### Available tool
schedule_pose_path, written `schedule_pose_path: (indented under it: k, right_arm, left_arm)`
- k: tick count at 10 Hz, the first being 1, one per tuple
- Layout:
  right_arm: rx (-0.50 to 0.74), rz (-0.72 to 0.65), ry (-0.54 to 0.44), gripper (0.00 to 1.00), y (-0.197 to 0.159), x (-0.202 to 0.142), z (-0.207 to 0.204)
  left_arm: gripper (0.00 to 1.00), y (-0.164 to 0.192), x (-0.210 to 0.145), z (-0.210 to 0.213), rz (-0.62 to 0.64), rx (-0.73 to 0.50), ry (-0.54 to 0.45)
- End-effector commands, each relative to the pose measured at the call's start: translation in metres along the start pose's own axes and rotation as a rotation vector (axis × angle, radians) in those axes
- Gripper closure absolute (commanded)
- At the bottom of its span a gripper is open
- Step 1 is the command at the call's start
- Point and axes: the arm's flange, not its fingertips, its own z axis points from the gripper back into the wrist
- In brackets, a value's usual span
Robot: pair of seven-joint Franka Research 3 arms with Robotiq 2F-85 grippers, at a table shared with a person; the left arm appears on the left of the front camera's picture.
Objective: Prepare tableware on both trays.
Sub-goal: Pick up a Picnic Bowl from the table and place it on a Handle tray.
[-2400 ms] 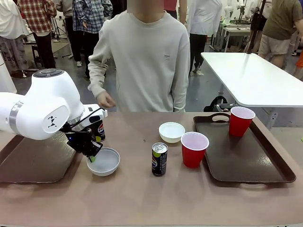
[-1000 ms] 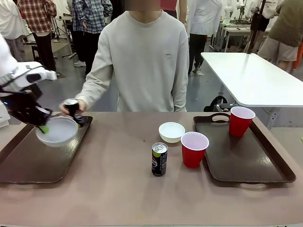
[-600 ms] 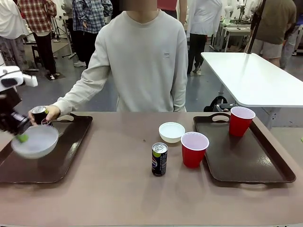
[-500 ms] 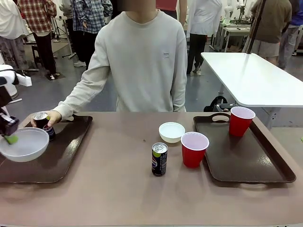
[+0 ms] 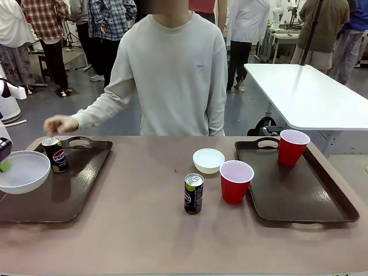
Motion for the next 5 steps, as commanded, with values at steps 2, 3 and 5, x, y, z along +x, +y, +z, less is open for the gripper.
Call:
schedule_pose_path:
  k: [2,3,5]
  right_arm:
    - [0.007,0.001,-0.001,0.0,-0.001,0.0,0.0]
    - [0.007,0.001,-0.001,0.0,-0.001,0.0,0.0]
    - [0.007,0.001,-0.001,0.0,-0.001,0.0,0.0]
  left_arm:
    - [1.0,-0.007,-0.031,-0.047,0.029,-0.004,-0.039]
    - [1.0,-0.006,-0.021,-0.063,0.068,-0.016,-0.136]
    - [1.0,0.008,-0.001,-0.103,0.104,-0.048,-0.144]
